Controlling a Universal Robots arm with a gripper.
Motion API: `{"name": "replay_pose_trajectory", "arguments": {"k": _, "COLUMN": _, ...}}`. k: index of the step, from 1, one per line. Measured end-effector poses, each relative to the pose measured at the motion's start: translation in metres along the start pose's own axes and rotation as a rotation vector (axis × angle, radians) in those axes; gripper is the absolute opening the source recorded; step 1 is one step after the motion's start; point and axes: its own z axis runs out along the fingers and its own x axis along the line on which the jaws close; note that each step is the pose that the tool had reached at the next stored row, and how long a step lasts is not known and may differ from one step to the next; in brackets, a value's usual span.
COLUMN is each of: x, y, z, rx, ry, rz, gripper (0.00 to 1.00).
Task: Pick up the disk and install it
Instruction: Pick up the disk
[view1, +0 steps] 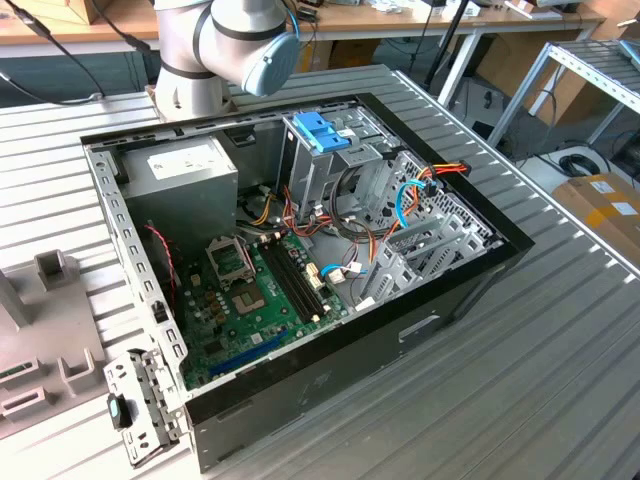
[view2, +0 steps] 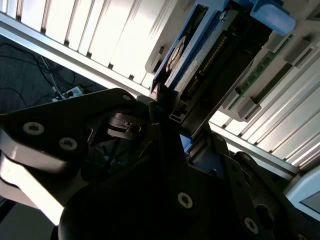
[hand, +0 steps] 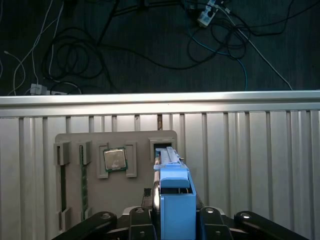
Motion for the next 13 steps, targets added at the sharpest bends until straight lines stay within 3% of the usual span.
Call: {"name": "replay_pose_trajectory", "arguments": {"k": 13, "x": -0.0006, "y": 0.0006, "z": -0.0125, "rx": 0.0001, "ry": 0.0, "rz": 0.0, "gripper": 0.37}}
